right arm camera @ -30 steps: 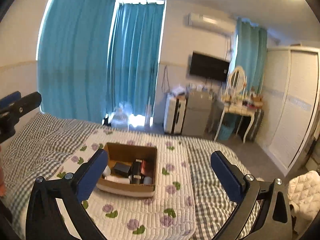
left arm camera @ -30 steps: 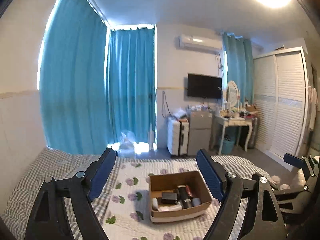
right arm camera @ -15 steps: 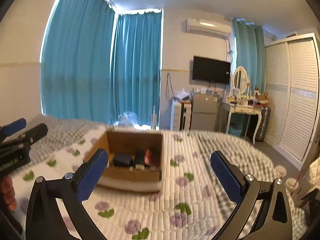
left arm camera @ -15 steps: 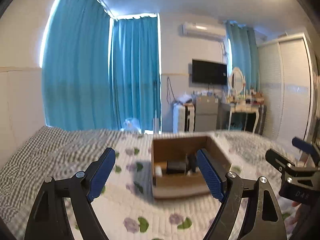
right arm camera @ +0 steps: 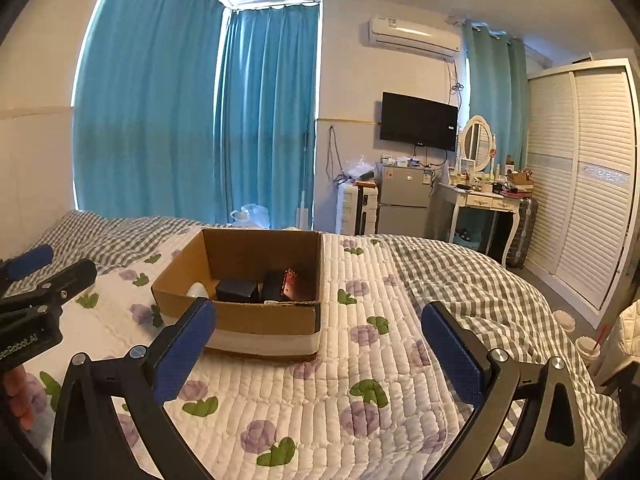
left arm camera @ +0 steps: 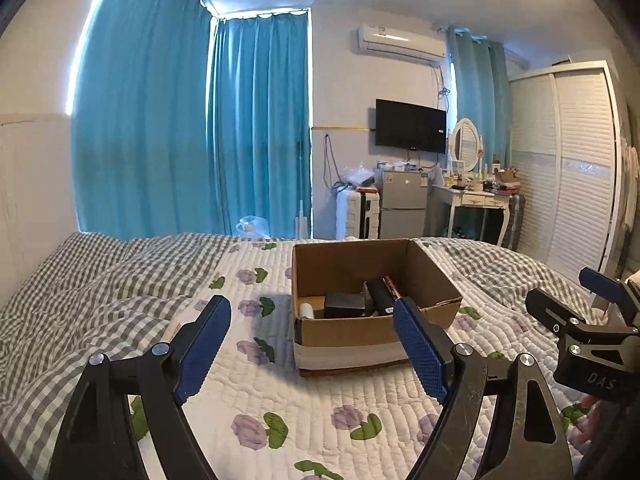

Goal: Organize rigid objects

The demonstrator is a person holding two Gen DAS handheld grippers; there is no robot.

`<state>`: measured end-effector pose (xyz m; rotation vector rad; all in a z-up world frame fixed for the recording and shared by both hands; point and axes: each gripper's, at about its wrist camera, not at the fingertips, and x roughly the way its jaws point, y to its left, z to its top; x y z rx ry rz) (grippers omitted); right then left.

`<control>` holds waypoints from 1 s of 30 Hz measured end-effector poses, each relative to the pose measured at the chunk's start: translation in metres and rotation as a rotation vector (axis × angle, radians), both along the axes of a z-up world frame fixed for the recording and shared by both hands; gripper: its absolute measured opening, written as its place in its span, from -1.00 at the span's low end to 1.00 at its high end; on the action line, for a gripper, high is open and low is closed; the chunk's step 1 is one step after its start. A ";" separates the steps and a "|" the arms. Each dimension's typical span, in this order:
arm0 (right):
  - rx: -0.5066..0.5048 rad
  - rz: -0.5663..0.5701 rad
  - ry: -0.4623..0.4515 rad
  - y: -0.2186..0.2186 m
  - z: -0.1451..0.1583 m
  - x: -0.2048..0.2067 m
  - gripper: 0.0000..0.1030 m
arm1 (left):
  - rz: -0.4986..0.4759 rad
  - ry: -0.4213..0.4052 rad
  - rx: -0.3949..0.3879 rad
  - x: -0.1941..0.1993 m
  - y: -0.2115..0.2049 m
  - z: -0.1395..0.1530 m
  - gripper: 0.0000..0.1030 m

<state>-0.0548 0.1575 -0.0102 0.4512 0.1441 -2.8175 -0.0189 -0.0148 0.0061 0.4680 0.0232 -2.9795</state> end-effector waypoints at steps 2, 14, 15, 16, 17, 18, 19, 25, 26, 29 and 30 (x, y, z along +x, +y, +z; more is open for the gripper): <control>0.006 0.000 0.001 -0.001 0.001 0.001 1.00 | -0.001 -0.002 -0.007 0.000 0.002 0.000 0.66; -0.002 -0.010 0.005 0.000 0.001 0.001 1.00 | -0.008 -0.014 -0.005 0.000 0.003 -0.004 0.66; -0.003 -0.008 0.004 0.000 0.001 0.001 1.00 | 0.000 -0.015 -0.005 0.000 0.003 -0.004 0.66; -0.004 -0.009 0.006 0.001 0.002 0.002 1.00 | 0.000 -0.016 -0.005 0.001 0.003 -0.004 0.66; -0.005 -0.009 0.007 0.001 0.002 0.002 1.00 | -0.001 -0.017 -0.006 0.001 0.003 -0.004 0.66; -0.006 -0.006 0.008 0.001 0.002 0.002 1.00 | -0.004 -0.016 -0.007 0.001 0.002 -0.003 0.66; -0.006 -0.006 0.010 0.001 0.002 0.003 1.00 | -0.005 -0.013 -0.009 0.002 0.003 -0.003 0.66; -0.001 -0.008 0.010 0.000 0.001 0.003 1.00 | 0.005 -0.012 -0.037 0.003 0.006 -0.002 0.66; -0.002 -0.009 0.011 0.000 0.002 0.003 1.00 | 0.008 -0.012 -0.042 0.003 0.007 -0.002 0.66; -0.004 -0.010 0.012 0.001 0.002 0.004 1.00 | 0.008 -0.011 -0.047 0.004 0.008 -0.002 0.66; -0.005 -0.010 0.011 0.001 0.002 0.004 1.00 | 0.011 -0.011 -0.046 0.004 0.008 -0.002 0.66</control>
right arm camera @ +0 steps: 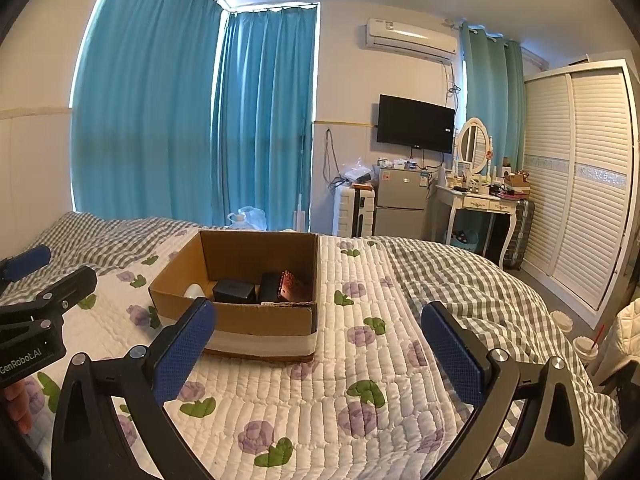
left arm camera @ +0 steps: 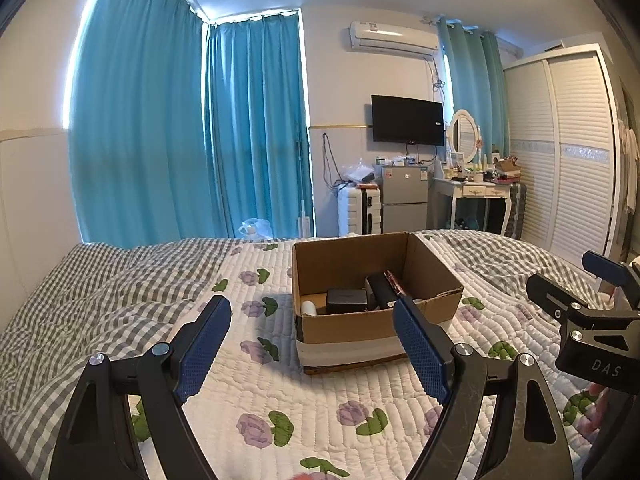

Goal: Organize rigid objects

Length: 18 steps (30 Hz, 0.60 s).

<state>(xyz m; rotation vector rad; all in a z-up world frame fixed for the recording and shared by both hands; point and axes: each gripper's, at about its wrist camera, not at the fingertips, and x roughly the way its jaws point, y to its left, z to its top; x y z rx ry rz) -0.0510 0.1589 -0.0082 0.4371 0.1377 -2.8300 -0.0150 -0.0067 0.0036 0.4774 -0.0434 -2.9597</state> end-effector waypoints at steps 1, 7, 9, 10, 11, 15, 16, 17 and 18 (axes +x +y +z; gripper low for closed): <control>0.000 -0.001 -0.002 0.000 0.000 0.000 1.00 | 0.002 -0.001 0.001 0.000 0.000 0.000 0.66; 0.006 -0.004 -0.003 0.000 0.000 0.000 1.00 | 0.004 -0.003 0.002 0.000 -0.001 -0.001 0.66; 0.009 -0.001 -0.003 -0.001 -0.001 0.000 1.00 | 0.002 -0.003 0.003 0.000 -0.001 -0.001 0.66; 0.011 -0.001 -0.002 -0.001 -0.001 0.000 1.00 | 0.002 -0.004 0.003 0.000 -0.001 -0.001 0.66; 0.012 -0.001 -0.001 -0.001 0.000 0.001 1.00 | 0.002 -0.004 0.003 0.000 -0.001 -0.001 0.66; 0.015 -0.001 0.000 -0.002 -0.001 0.000 1.00 | 0.003 -0.005 0.003 0.000 -0.002 -0.001 0.66; 0.015 -0.001 -0.001 -0.002 -0.001 0.000 1.00 | 0.001 -0.005 0.004 0.000 -0.002 -0.002 0.66; 0.017 -0.002 -0.002 -0.002 -0.002 0.000 1.00 | 0.003 -0.005 0.006 0.000 -0.002 -0.001 0.66; 0.018 -0.002 -0.002 -0.002 -0.002 0.000 1.00 | 0.003 -0.005 0.008 0.000 -0.002 -0.001 0.66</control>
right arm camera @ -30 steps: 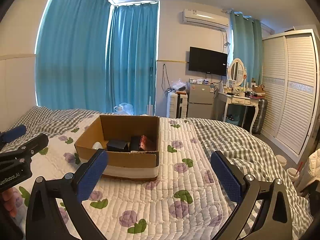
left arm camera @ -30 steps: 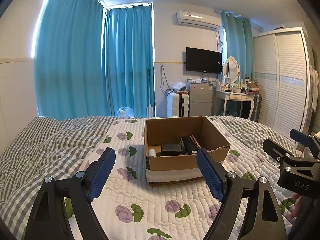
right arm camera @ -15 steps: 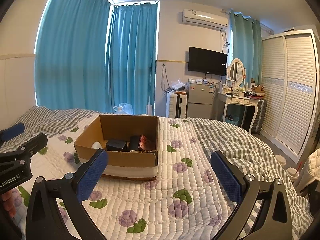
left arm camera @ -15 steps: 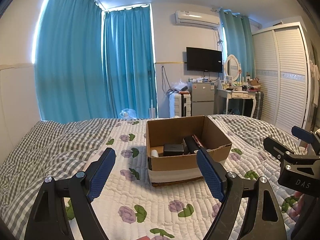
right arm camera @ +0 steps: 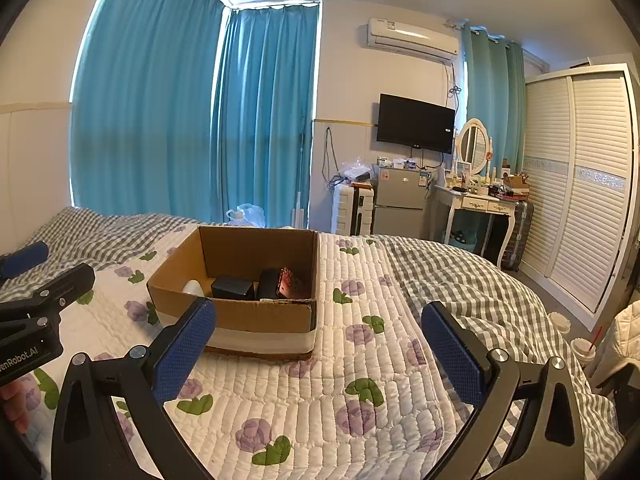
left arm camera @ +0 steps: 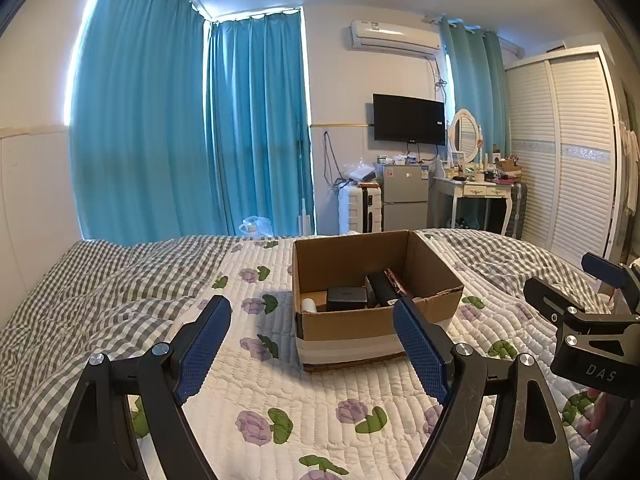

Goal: Organize rigid objects

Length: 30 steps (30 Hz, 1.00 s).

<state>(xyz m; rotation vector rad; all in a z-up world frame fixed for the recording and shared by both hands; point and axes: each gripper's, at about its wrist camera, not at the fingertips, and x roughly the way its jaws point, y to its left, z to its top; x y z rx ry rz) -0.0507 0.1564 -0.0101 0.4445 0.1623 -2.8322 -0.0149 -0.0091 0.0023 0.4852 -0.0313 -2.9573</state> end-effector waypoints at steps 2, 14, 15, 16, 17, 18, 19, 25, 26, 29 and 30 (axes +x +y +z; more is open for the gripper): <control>0.002 0.000 0.000 0.000 0.000 0.001 1.00 | 0.002 0.000 0.002 0.000 -0.001 0.000 0.66; 0.003 -0.001 -0.004 0.001 0.000 0.000 1.00 | 0.009 -0.007 0.018 -0.001 -0.002 0.000 0.66; 0.004 -0.002 -0.005 0.001 0.000 0.000 1.00 | 0.008 -0.008 0.019 -0.001 -0.002 0.000 0.66; 0.004 -0.002 -0.005 0.001 0.000 0.000 1.00 | 0.008 -0.008 0.020 -0.001 -0.002 0.000 0.66; 0.005 -0.002 -0.006 0.001 -0.001 0.000 1.00 | 0.009 -0.007 0.020 -0.001 -0.002 0.000 0.66; 0.006 -0.003 -0.006 0.002 -0.001 0.000 1.00 | 0.008 -0.008 0.020 -0.001 -0.003 0.000 0.66; 0.006 -0.003 -0.006 0.002 -0.001 -0.001 1.00 | 0.009 -0.009 0.021 -0.001 -0.002 0.000 0.66; 0.007 -0.005 -0.009 0.003 -0.001 -0.001 1.00 | 0.007 -0.009 0.023 0.000 -0.002 0.000 0.66; 0.007 -0.005 -0.010 0.003 -0.001 -0.001 1.00 | 0.008 -0.008 0.022 0.000 -0.002 0.000 0.66; 0.010 -0.007 -0.011 0.002 -0.002 -0.001 1.00 | 0.007 -0.008 0.029 0.001 -0.002 0.000 0.66; 0.011 -0.008 -0.012 0.002 -0.003 -0.002 1.00 | 0.006 -0.007 0.032 0.001 -0.002 0.000 0.66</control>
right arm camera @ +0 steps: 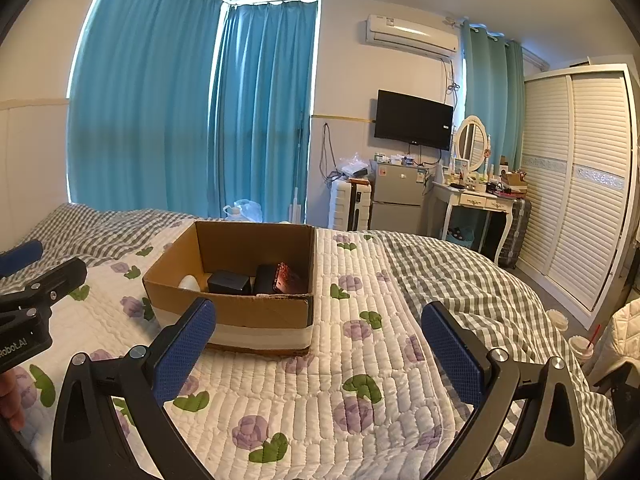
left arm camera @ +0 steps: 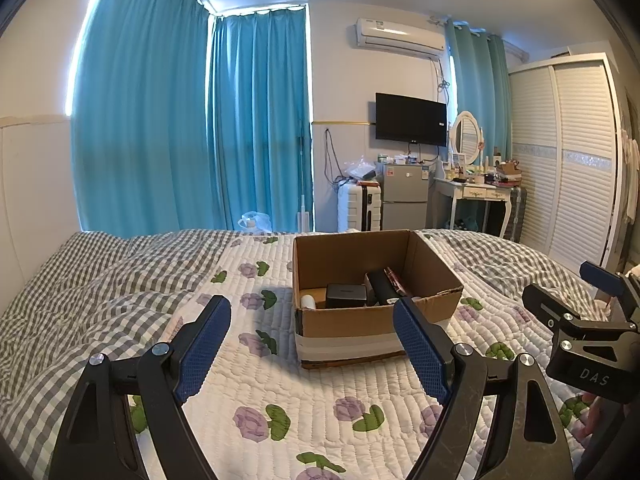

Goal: Organize rigid objects

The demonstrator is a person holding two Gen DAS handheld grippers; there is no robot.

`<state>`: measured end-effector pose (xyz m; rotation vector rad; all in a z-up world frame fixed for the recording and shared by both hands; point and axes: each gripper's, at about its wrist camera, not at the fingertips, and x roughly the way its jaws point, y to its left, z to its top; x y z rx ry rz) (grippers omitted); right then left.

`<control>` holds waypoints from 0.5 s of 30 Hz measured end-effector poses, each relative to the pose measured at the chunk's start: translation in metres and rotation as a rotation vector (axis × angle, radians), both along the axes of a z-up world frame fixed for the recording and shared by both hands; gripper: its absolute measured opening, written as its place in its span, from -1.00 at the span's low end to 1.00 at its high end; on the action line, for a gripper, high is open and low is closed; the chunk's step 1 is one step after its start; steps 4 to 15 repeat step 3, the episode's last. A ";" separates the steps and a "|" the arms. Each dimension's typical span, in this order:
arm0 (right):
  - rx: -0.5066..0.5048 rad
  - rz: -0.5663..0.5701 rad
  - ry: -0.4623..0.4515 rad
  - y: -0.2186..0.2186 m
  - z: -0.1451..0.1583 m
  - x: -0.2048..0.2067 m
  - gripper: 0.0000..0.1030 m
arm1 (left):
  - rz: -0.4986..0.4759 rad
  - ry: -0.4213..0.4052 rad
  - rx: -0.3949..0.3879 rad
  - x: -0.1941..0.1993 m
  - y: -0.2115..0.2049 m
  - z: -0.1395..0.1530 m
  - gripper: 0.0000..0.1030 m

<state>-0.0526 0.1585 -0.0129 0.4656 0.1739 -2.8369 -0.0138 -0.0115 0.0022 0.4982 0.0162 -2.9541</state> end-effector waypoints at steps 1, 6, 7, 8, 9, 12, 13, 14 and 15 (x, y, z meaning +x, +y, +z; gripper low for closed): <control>0.001 0.000 -0.001 0.000 0.000 0.000 1.00 | 0.000 0.000 0.000 0.000 0.000 0.000 0.66; 0.002 -0.001 -0.002 0.000 0.000 0.000 1.00 | 0.000 -0.001 -0.002 0.000 0.001 0.001 0.66; 0.002 -0.001 -0.002 0.000 0.000 0.000 1.00 | 0.000 -0.001 -0.002 0.000 0.001 0.001 0.66; 0.002 -0.001 -0.002 0.000 0.000 0.000 1.00 | 0.000 -0.001 -0.002 0.000 0.001 0.001 0.66; 0.002 -0.001 -0.002 0.000 0.000 0.000 1.00 | 0.000 -0.001 -0.002 0.000 0.001 0.001 0.66; 0.002 -0.001 -0.002 0.000 0.000 0.000 1.00 | 0.000 -0.001 -0.002 0.000 0.001 0.001 0.66; 0.002 -0.001 -0.002 0.000 0.000 0.000 1.00 | 0.000 -0.001 -0.002 0.000 0.001 0.001 0.66; 0.002 -0.001 -0.002 0.000 0.000 0.000 1.00 | 0.000 -0.001 -0.002 0.000 0.001 0.001 0.66; 0.002 -0.001 -0.002 0.000 0.000 0.000 1.00 | 0.000 -0.001 -0.002 0.000 0.001 0.001 0.66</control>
